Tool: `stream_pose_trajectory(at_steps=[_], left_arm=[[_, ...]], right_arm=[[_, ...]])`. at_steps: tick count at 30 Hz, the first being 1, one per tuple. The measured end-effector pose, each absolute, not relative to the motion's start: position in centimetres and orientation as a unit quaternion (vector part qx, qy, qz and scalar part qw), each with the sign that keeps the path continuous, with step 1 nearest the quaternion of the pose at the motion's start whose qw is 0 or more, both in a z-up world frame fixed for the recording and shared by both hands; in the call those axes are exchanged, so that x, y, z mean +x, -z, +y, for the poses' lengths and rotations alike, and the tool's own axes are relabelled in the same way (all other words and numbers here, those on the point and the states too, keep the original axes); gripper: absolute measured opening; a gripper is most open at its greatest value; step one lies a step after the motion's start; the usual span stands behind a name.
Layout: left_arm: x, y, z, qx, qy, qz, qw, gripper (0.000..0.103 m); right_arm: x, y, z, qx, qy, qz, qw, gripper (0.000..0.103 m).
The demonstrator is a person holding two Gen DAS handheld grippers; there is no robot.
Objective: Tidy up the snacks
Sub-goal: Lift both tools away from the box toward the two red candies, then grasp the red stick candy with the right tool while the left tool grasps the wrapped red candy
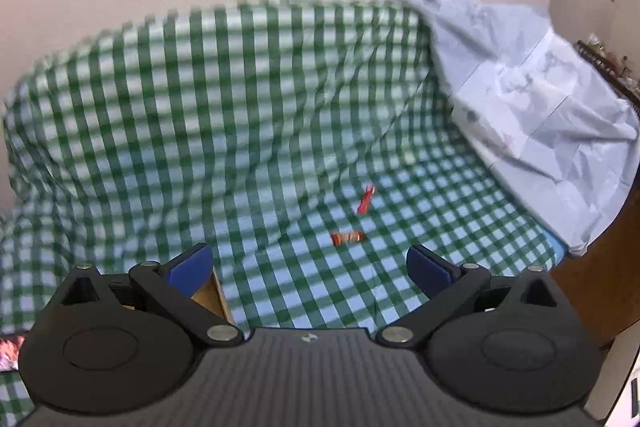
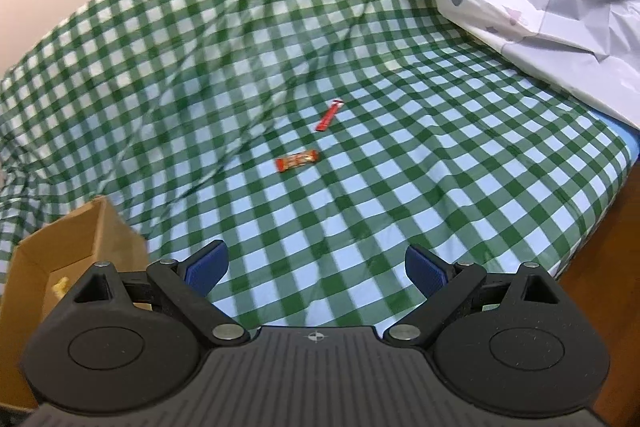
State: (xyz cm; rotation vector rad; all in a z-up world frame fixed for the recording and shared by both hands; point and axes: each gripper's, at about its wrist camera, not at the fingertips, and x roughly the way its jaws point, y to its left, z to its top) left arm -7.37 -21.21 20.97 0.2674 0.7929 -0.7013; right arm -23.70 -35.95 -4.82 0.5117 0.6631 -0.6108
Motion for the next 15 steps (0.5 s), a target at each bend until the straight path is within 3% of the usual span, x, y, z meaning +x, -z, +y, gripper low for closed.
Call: stream_pose_trajectory(at_steps=[6,15], left_arm=[[-0.4,-10.4,-28.7,0.159,0.384,0.433,0.800,0.103],[8.4,7.8,-42.1,0.245,0.415,0.441,0.757,0.103]], right_arm=[[-22.4,5.2,-40.3,0.226,0.315,0.303,0.870,0.096],[-17.6,8.6,-50.2,0.202,0.326,0.284,0.879,0.098]])
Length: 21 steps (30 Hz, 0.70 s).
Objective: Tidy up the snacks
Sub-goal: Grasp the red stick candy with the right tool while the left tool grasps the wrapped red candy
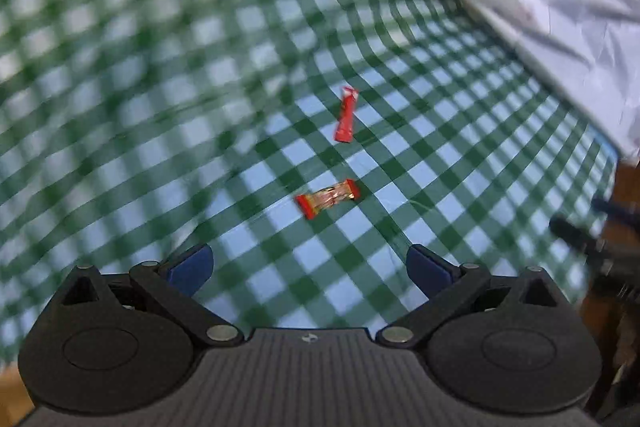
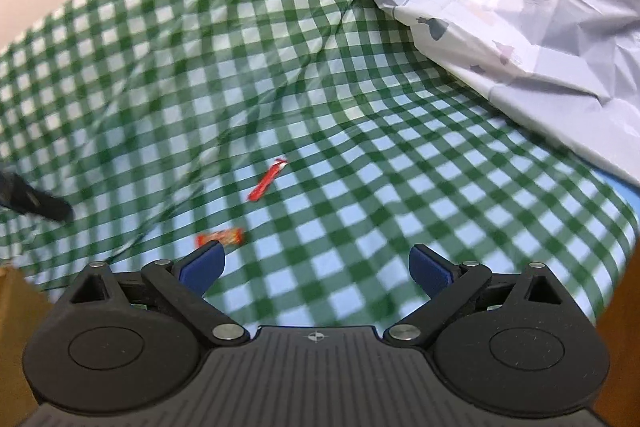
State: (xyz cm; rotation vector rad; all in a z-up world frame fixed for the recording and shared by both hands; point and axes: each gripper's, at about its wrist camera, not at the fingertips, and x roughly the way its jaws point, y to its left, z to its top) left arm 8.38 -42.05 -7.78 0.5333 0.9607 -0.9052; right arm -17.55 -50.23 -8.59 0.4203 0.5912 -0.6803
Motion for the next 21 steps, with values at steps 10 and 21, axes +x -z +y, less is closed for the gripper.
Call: stream_pose_trajectory(at_steps=[10,21], left_arm=[[13.2,20.6,-51.3,0.328,0.445,0.435,0.711,0.081],[16.6,20.1,-45.0,0.269,0.421,0.467,0.729,0.028]], right_arm=[[-9.1,16.6,-59.7,0.217,0.324,0.318,0.865,0.098],[-3.0,21.4,-62.0,0.210,0.315,0.321,0.868,0.098]])
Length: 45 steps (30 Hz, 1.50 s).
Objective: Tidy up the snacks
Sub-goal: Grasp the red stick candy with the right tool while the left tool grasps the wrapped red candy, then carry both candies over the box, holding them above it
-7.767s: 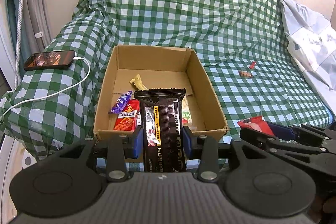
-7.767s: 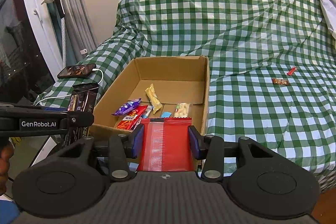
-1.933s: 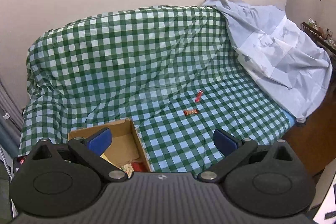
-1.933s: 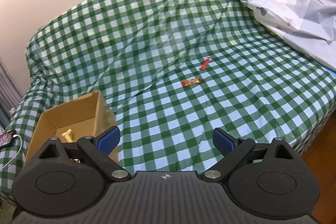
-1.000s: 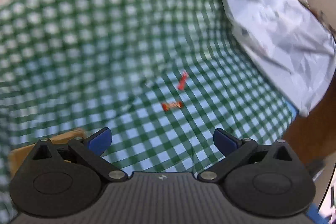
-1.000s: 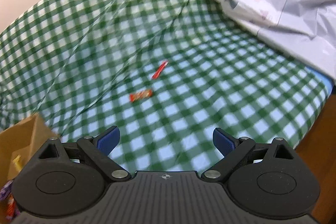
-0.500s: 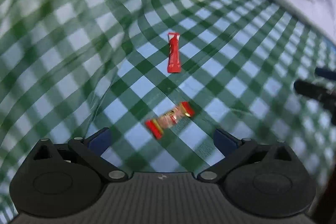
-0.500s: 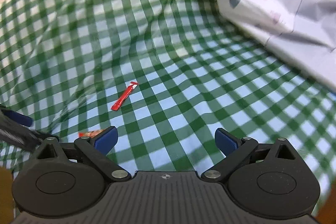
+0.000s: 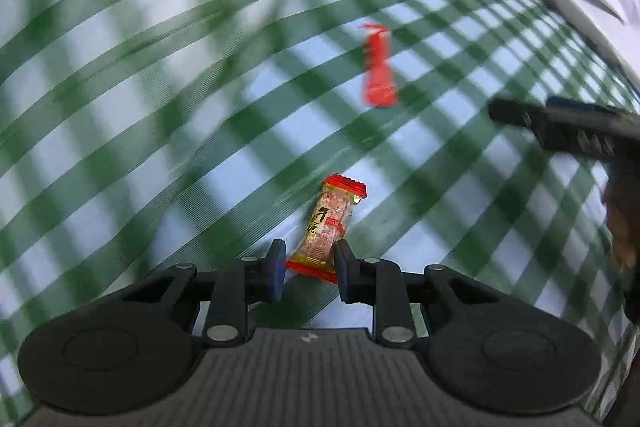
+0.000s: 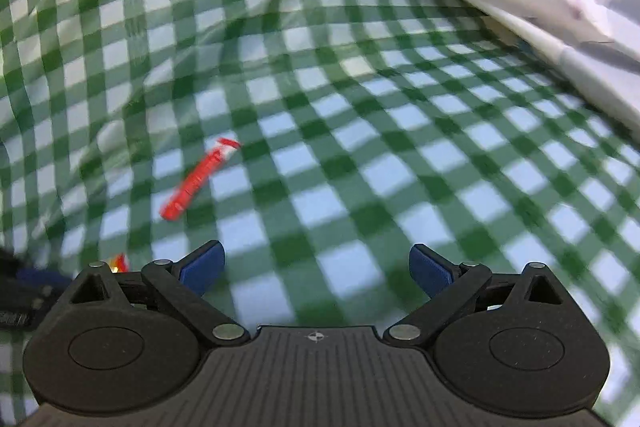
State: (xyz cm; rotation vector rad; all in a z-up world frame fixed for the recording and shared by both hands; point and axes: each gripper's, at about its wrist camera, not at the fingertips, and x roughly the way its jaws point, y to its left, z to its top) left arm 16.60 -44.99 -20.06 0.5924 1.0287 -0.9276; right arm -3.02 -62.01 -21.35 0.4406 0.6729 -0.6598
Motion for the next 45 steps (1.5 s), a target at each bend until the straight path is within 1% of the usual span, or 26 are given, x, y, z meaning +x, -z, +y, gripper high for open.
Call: stream_pose_trajectory(at_steps=[4,8,9,10,11,12,15,19,26,30,33,37,41,45], left_arm=[[18.0,19.4,-41.9,0.263,0.394,0.478,0.740,0.028],[17.8,18.8,-40.3,0.260,0.385,0.480,0.744,0.028],[17.6,18.6,-39.9,0.258,0.384,0.480,0.745,0.028],[17.4,18.6,-39.7,0.253,0.385,0.481,0.746,0.028],[17.1,18.3,-39.3,0.248,0.387,0.481,0.746,0.028],[16.7,18.5,-39.9,0.241,0.388,0.481,0.748,0.028],[14.7,16.8,-38.6,0.222,0.398,0.470,0.756,0.028],[10.7,13.6,-36.2,0.205,0.401,0.457,0.767,0.028],[3.0,7.9,-29.5,0.182,0.379,0.435,0.796,0.028],[-0.5,4.2,-24.6,0.162,0.363,0.428,0.812,0.028],[-3.0,1.7,-20.5,0.152,0.349,0.417,0.825,0.028],[-6.1,-0.2,-14.6,0.152,0.315,0.409,0.843,0.028],[-8.8,-0.8,-8.5,0.149,0.268,0.421,0.854,0.028],[-11.3,-1.0,-2.9,0.136,0.232,0.432,0.861,0.028]], right_arm=[[1.8,21.9,-61.2,0.215,0.279,0.310,0.883,0.098],[7.1,23.3,-60.2,0.179,0.269,0.324,0.889,0.097],[8.0,23.7,-60.0,0.162,0.271,0.329,0.890,0.086],[8.9,24.2,-59.7,0.134,0.278,0.343,0.887,0.071],[9.3,24.1,-59.2,0.104,0.285,0.337,0.891,0.049],[9.3,23.9,-58.8,0.096,0.266,0.333,0.900,0.009],[8.0,23.0,-57.8,0.085,0.273,0.346,0.894,0.008],[2.2,20.1,-54.4,0.076,0.273,0.316,0.905,0.008],[-9.9,13.7,-44.7,0.142,0.273,0.271,0.912,0.008],[-14.4,10.4,-39.5,0.181,0.261,0.258,0.912,0.008],[-16.2,7.8,-35.1,0.178,0.235,0.253,0.922,0.008],[-18.1,4.8,-29.3,0.173,0.184,0.253,0.934,0.008],[-19.3,2.8,-24.0,0.172,0.134,0.256,0.942,0.008],[-20.8,2.0,-18.4,0.169,0.079,0.275,0.943,0.008]])
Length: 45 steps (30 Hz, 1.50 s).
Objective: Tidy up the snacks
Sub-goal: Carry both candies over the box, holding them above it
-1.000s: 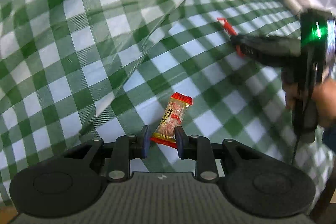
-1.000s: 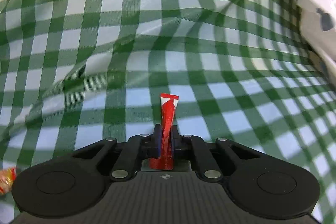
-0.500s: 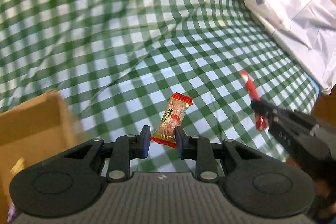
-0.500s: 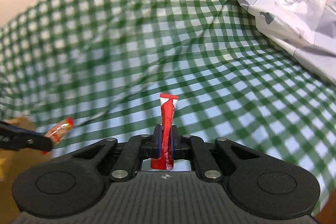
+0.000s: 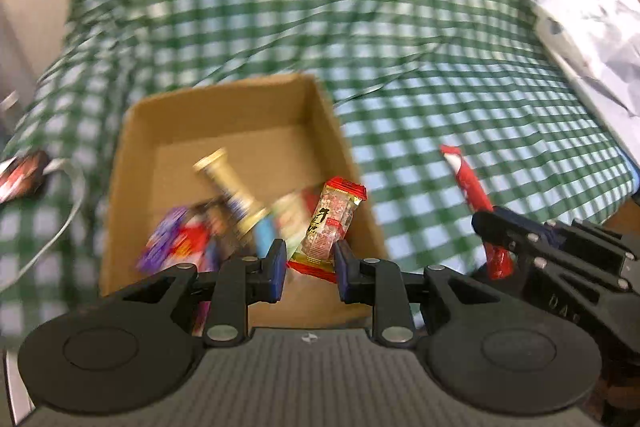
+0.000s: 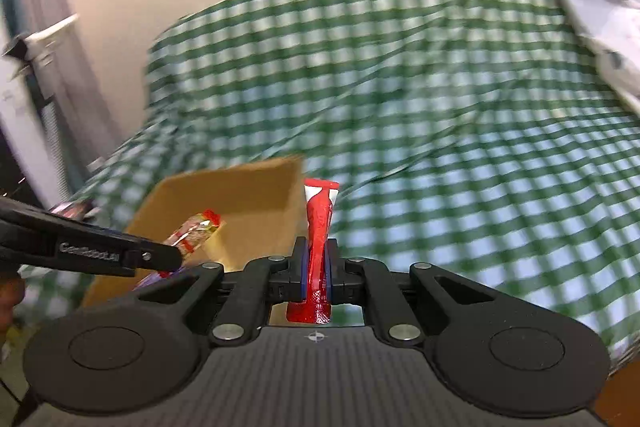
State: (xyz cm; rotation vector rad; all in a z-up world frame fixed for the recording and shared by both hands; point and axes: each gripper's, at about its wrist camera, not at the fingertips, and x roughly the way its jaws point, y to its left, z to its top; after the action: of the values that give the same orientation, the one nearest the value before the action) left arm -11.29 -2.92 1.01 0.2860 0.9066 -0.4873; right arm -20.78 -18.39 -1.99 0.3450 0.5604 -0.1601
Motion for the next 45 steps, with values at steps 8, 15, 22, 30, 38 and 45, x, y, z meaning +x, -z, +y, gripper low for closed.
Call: stream_pose_trajectory(at_steps=[8,15,22,30,38,45], left_arm=[[-15.3,-1.1,4.7,0.113,0.196,0.431,0.873,0.028],[-17.5,-1.0,6.8,0.099,0.200,0.426,0.877,0.028],[-18.4,-1.1,7.3,0.090,0.206,0.419,0.880,0.028],[-18.6,-1.1,7.8,0.087,0.203,0.419,0.881,0.028],[-18.3,-0.9,7.7,0.084,0.201,0.425,0.879,0.028],[-17.0,-0.2,7.9,0.081,0.194,0.436,0.875,0.028]], right_arm=[[-23.2,1.6,-9.7,0.131,0.006,0.311,0.941,0.008],[-25.0,0.4,-7.7,0.102,0.005,0.302,0.948,0.008],[-26.1,-0.2,-7.2,0.086,0.011,0.294,0.952,0.008],[-26.2,-0.4,-6.6,0.073,0.009,0.291,0.954,0.008],[-25.9,-0.2,-6.3,0.072,0.010,0.294,0.953,0.008],[-24.9,0.6,-6.3,0.070,0.005,0.309,0.949,0.008]])
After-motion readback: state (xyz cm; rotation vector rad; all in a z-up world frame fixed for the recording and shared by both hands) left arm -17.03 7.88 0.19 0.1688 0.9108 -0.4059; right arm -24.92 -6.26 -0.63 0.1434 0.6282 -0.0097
